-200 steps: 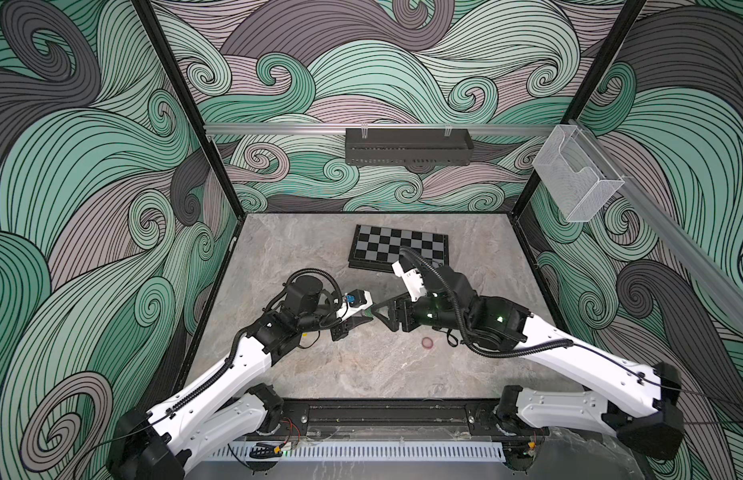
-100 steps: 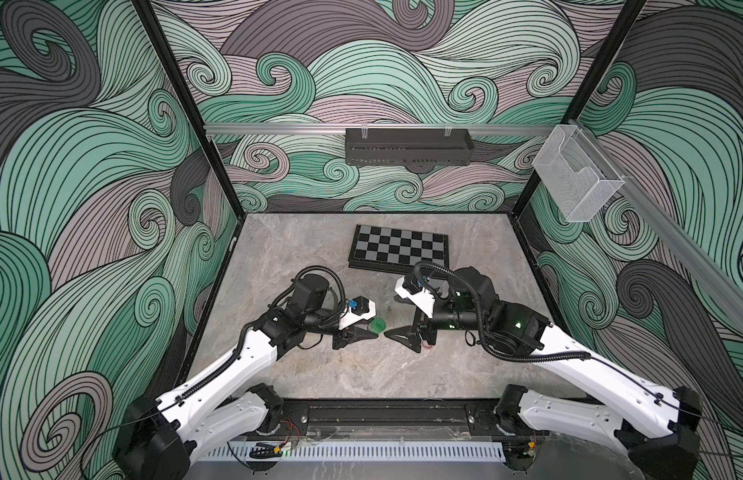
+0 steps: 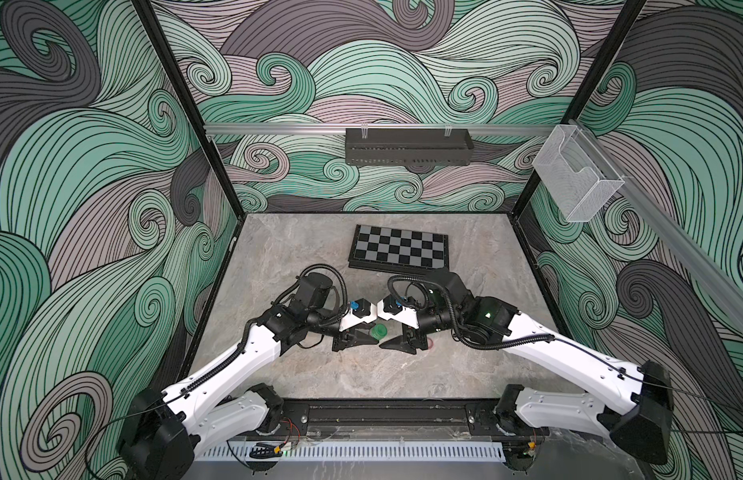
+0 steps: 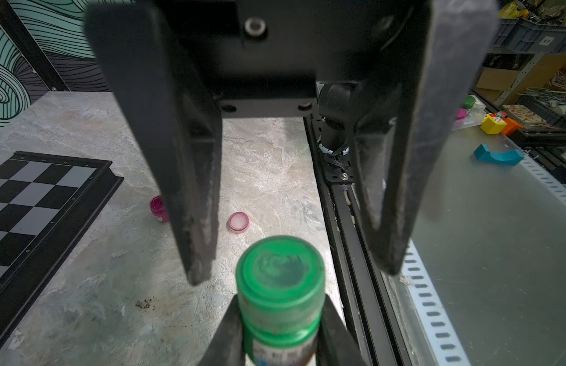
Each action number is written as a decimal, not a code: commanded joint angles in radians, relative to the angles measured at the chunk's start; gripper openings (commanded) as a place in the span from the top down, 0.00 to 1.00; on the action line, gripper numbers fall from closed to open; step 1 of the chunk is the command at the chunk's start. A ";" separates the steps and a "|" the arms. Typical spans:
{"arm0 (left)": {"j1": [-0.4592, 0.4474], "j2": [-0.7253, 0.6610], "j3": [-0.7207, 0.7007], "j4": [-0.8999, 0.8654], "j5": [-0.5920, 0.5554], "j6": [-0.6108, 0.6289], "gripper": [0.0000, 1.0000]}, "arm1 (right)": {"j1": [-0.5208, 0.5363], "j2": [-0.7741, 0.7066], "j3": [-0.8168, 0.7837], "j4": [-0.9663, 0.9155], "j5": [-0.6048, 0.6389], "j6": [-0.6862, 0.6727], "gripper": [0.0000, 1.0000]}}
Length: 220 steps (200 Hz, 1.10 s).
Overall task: Close the paint jar lid
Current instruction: Screw the lid onto the paint jar.
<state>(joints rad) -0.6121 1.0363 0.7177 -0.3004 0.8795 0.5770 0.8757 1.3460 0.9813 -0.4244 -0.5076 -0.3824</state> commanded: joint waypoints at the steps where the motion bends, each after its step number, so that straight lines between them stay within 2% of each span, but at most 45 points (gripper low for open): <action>1: -0.006 -0.016 0.030 -0.007 0.012 0.035 0.89 | -0.003 0.020 0.033 0.016 -0.043 -0.045 0.36; 124: -0.007 -0.013 0.031 -0.006 -0.002 0.035 0.89 | -0.012 0.009 0.039 0.036 -0.023 -0.037 0.48; 188: -0.006 -0.013 0.031 0.005 -0.021 0.031 0.89 | -0.012 0.022 0.033 0.042 -0.012 -0.001 0.69; 220: -0.006 -0.031 0.023 0.040 -0.054 0.015 0.89 | -0.012 0.028 0.020 0.070 0.027 0.066 0.79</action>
<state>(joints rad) -0.6136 1.0340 0.7177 -0.2970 0.8516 0.5838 0.8646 1.3518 0.9920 -0.4126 -0.4980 -0.3527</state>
